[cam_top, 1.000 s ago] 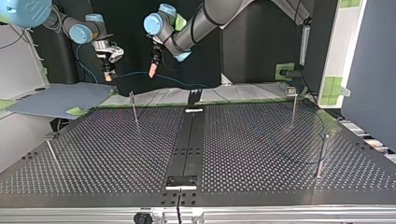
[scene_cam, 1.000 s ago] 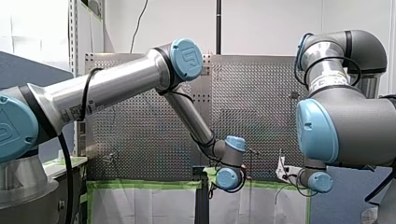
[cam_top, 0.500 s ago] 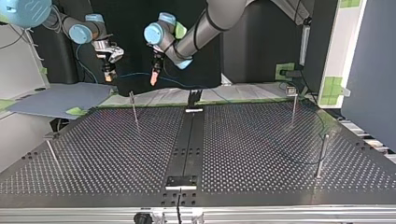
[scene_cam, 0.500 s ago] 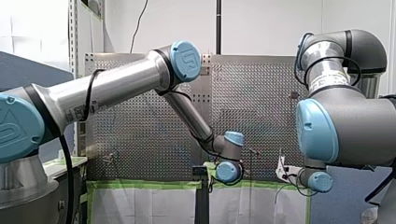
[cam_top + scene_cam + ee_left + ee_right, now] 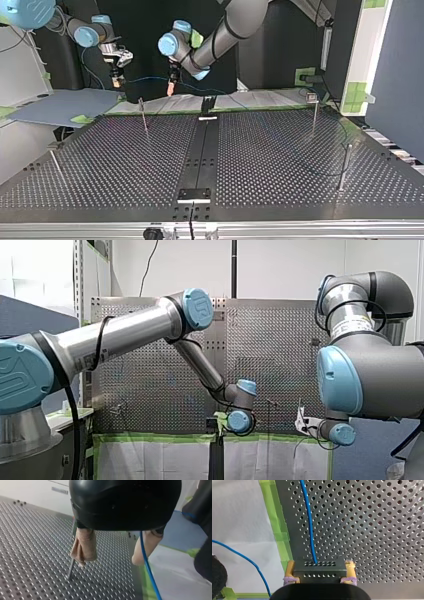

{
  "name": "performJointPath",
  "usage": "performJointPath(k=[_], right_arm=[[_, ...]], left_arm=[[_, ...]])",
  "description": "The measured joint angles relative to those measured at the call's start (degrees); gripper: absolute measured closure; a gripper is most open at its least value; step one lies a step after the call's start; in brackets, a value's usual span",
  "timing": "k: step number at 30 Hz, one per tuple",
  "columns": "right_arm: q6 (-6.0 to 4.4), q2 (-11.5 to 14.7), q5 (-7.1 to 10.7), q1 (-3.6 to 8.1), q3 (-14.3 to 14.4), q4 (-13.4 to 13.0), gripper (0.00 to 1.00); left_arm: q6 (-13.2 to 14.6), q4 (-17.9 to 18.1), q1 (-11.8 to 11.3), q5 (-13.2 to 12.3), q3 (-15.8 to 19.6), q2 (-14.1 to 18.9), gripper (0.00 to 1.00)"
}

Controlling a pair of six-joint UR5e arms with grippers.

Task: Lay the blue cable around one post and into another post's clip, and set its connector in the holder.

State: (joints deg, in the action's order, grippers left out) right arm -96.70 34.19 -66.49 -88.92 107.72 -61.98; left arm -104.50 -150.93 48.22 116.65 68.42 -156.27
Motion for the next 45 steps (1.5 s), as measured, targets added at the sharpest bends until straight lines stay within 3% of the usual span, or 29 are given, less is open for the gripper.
performJointPath(k=[8, 16, 17, 18, 20, 21, 23, 24, 26, 27, 28, 29, 37, 45], right_arm=[[0.0, 0.04, -0.57, 0.58, 0.0, 0.57, 1.0], [0.0, 0.05, -1.07, 0.83, 0.0, 0.59, 1.0], [0.0, 0.05, -1.28, 0.87, 0.0, 0.57, 1.0], [-0.03, 0.05, -1.49, 0.91, 0.0, 0.56, 1.0], [-0.1, 0.05, -2.12, 1.1, -0.02, 0.55, 1.0], [-0.12, 0.05, -2.35, 1.21, -0.04, 0.55, 1.0], [-0.15, 0.1, -2.69, 1.44, -0.05, 0.54, 1.0], [-0.16, 0.11, -2.78, 1.54, -0.06, 0.54, 1.0], [-0.17, 0.12, -2.91, 1.8, -0.08, 0.54, 1.0], [-0.17, 0.13, -3.0, 1.92, -0.14, 0.54, 1.0], [-0.17, 0.13, -3.13, 2.06, -0.21, 0.55, 1.0], [-0.17, 0.14, -3.34, 2.23, -0.32, 0.56, 1.0], [-0.12, 0.22, -4.56, 3.05, -1.37, 0.8, 1.0], [0.51, 0.36, -5.55, 3.25, -4.13, 3.58, 1.0]], left_arm=[[1.62, -2.94, -0.08, 0.55, -3.44, -2.7, 0.0], [0.6, -0.39, 1.03, 0.23, -5.27, -2.94, 0.0], [0.25, 0.09, 1.18, 0.17, -5.29, -2.94, 0.18], [-0.23, 0.67, 1.38, 0.01, -5.3, -2.94, 0.18], [-1.02, 1.54, 1.65, -0.45, -5.25, -2.98, 0.39], [-1.41, 2.01, 1.78, -0.78, -5.22, -2.99, 0.39], [-2.08, 3.07, 2.06, -1.7, -5.14, -3.0, 0.57], [-2.25, 3.6, 2.18, -2.17, -5.12, -3.0, 0.57], [-2.51, 4.65, 2.42, -3.21, -5.05, -3.0, 0.73], [-2.57, 5.08, 2.5, -3.61, -5.02, -3.0, 0.73], [-2.58, 5.65, 2.6, -4.1, -4.98, -3.01, 0.9], [-2.56, 6.03, 2.66, -4.38, -4.93, -3.01, 1.0], [-2.41, 9.88, 2.92, -5.72, -2.61, -3.01, 1.0], [-2.66, 13.57, 2.4, -6.94, -1.18, -3.01, 1.0]])
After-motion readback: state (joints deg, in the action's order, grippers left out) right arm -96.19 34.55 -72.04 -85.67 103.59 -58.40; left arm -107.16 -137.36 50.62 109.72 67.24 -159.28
